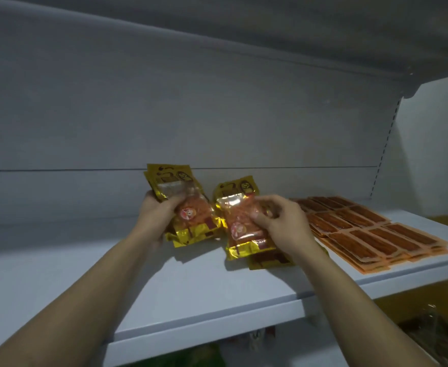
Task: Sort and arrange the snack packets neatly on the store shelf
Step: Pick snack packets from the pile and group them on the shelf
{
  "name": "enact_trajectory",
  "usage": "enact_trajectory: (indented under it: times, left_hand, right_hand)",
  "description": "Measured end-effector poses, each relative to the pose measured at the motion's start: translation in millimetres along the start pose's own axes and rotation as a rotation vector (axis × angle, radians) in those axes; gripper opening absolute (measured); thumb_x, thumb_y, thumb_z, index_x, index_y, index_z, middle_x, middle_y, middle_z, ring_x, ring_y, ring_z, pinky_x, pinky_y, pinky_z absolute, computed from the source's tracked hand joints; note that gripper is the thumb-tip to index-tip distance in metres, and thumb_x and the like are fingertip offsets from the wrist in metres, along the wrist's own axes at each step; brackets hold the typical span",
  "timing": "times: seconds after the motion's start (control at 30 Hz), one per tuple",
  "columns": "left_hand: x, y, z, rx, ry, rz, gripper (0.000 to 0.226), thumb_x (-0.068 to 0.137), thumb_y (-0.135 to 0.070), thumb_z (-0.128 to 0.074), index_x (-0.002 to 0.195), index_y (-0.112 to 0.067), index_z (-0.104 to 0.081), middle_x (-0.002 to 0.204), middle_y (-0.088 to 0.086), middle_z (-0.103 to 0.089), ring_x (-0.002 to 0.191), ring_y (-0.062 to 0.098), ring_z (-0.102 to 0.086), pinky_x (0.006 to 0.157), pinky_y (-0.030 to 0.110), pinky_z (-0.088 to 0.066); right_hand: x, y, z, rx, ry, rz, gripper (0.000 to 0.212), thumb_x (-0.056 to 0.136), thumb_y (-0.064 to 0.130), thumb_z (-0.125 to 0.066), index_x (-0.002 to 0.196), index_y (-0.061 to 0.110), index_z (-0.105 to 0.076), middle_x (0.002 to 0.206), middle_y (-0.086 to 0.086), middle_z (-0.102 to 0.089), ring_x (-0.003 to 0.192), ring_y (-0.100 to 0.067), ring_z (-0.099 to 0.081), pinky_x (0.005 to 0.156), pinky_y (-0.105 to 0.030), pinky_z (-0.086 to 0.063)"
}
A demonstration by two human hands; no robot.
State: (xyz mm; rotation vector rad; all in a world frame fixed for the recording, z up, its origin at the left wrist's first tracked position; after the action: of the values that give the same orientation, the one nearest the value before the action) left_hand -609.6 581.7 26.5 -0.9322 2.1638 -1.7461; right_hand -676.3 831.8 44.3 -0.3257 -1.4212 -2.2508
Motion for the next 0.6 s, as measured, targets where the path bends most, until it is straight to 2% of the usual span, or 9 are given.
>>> enact_trajectory:
  times: [0.07, 0.13, 0.17, 0.23, 0.3, 0.5, 0.6]
  left_hand:
    - [4, -1, 25, -0.017, -0.063, 0.014, 0.021, 0.084, -0.011, -0.075, 0.102, -0.016, -0.065, 0.103, 0.009, -0.074, 0.082, 0.020, -0.073, 0.077, 0.036, -0.060]
    - [3, 6, 42, -0.020, -0.093, 0.073, 0.025, 0.082, -0.016, -0.078, 0.104, -0.015, -0.066, 0.104, 0.012, -0.074, 0.087, 0.027, -0.073, 0.082, 0.043, -0.059]
    - [1, 10, 45, -0.029, -0.090, 0.111, 0.029, 0.081, -0.018, -0.079, 0.107, -0.014, -0.066, 0.102, 0.012, -0.075, 0.086, 0.029, -0.074, 0.078, 0.045, -0.060]
    - [-6, 16, 42, -0.079, -0.046, 0.166, 0.031, 0.082, -0.017, -0.078, 0.110, -0.011, -0.066, 0.094, 0.011, -0.077, 0.079, 0.028, -0.075, 0.061, 0.039, -0.061]
    - [-12, 19, 36, -0.112, -0.015, 0.191, 0.030, 0.083, -0.014, -0.076, 0.110, -0.009, -0.066, 0.089, 0.012, -0.077, 0.075, 0.027, -0.075, 0.054, 0.036, -0.058]
    - [-23, 21, 28, -0.146, 0.040, 0.233, 0.039, 0.082, -0.015, -0.077, 0.118, -0.011, -0.063, 0.096, 0.014, -0.076, 0.081, 0.031, -0.075, 0.058, 0.038, -0.059]
    - [-28, 23, 27, -0.157, 0.047, 0.250, 0.038, 0.083, -0.015, -0.076, 0.118, -0.011, -0.062, 0.093, 0.013, -0.077, 0.078, 0.031, -0.075, 0.056, 0.039, -0.058]
  right_hand:
    - [-9, -5, -6, -0.184, 0.046, 0.024, 0.020, 0.083, 0.031, -0.078, 0.099, 0.039, -0.070, 0.093, 0.010, -0.068, 0.081, -0.010, -0.063, 0.069, -0.029, -0.051]
    - [-17, -8, -12, -0.333, 0.067, 0.003, 0.014, 0.085, 0.036, -0.075, 0.098, 0.038, -0.070, 0.092, 0.012, -0.066, 0.082, -0.011, -0.062, 0.067, -0.028, -0.049]
    - [-20, -10, -15, -0.405, 0.073, -0.006, 0.016, 0.087, 0.038, -0.072, 0.102, 0.036, -0.070, 0.096, 0.010, -0.067, 0.087, -0.013, -0.064, 0.070, -0.030, -0.052]
    - [-25, -12, -17, -0.574, 0.069, -0.003, 0.023, 0.090, 0.042, -0.066, 0.112, 0.034, -0.069, 0.104, 0.008, -0.070, 0.097, -0.018, -0.064, 0.078, -0.035, -0.055]
    - [-30, -13, -19, -0.674, 0.057, -0.003, 0.027, 0.093, 0.042, -0.061, 0.118, 0.033, -0.067, 0.109, 0.007, -0.070, 0.102, -0.018, -0.064, 0.082, -0.037, -0.055]
    - [-32, -17, -21, -0.482, 0.068, -0.061, 0.020, 0.093, 0.033, -0.066, 0.113, 0.030, -0.067, 0.105, 0.005, -0.071, 0.099, -0.018, -0.064, 0.084, -0.041, -0.055]
    - [-30, -16, -19, -0.599, 0.062, -0.045, 0.020, 0.094, 0.037, -0.063, 0.113, 0.032, -0.066, 0.106, 0.006, -0.070, 0.102, -0.017, -0.063, 0.084, -0.037, -0.054]
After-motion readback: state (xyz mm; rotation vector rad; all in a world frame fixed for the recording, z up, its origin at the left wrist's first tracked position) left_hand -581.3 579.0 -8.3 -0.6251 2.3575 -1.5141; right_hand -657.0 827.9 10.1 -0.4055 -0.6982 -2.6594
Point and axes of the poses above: each hand's wrist, its own x-axis towards the middle knuckle, its own z-axis out of the back of the hand, y = z × x, the point moved 6 cm from there along x, towards the middle knuckle
